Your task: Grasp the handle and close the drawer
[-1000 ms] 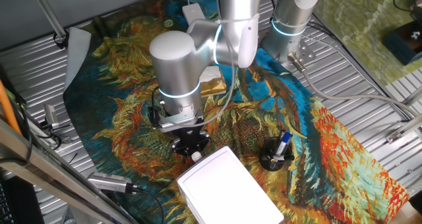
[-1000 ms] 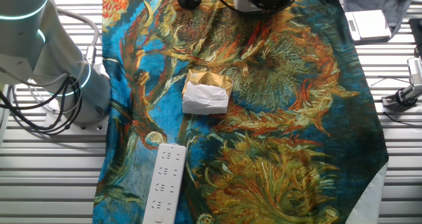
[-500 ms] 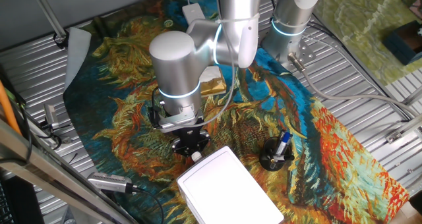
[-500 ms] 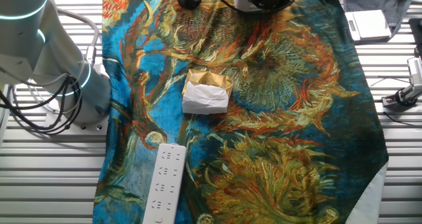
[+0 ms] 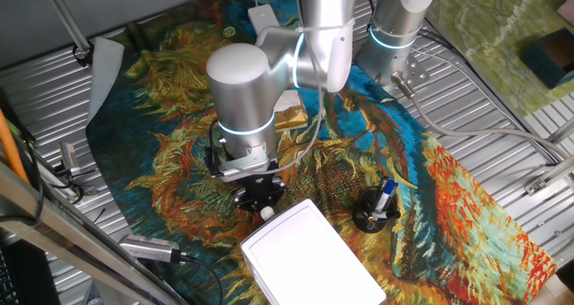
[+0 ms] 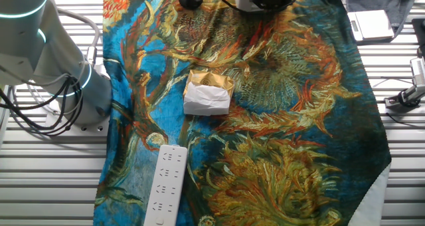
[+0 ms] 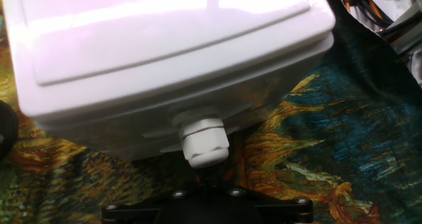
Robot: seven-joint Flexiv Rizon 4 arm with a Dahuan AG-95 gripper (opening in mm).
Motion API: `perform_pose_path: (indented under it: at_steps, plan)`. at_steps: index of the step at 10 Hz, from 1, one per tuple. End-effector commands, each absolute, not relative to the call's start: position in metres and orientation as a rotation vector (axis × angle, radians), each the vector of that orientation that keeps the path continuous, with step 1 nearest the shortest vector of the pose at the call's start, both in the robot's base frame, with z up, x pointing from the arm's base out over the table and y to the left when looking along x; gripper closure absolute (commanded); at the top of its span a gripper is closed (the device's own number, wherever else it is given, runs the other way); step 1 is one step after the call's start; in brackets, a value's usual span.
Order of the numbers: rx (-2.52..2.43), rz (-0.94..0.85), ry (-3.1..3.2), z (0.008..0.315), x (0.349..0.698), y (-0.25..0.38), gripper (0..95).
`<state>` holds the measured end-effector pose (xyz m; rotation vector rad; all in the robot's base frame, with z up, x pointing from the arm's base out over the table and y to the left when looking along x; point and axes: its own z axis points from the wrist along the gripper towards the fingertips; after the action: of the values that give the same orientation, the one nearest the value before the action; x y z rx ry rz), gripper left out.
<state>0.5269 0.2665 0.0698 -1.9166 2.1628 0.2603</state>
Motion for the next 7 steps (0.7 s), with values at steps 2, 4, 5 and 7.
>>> perform_pose_path:
  at_steps: [2, 4, 5, 7]
  plan:
    - [-1.922, 0.26, 2.162, 0.0713, 0.5266, 0.2669, 95.0]
    - [-1.923, 0.262, 2.16, 0.0713, 0.5266, 0.2669, 95.0]
    - [-1.918, 0.26, 2.163, 0.0713, 0.5267, 0.2669, 95.0]
    - [-1.909, 0.265, 2.161, 0.0713, 0.5267, 0.2669, 95.0]
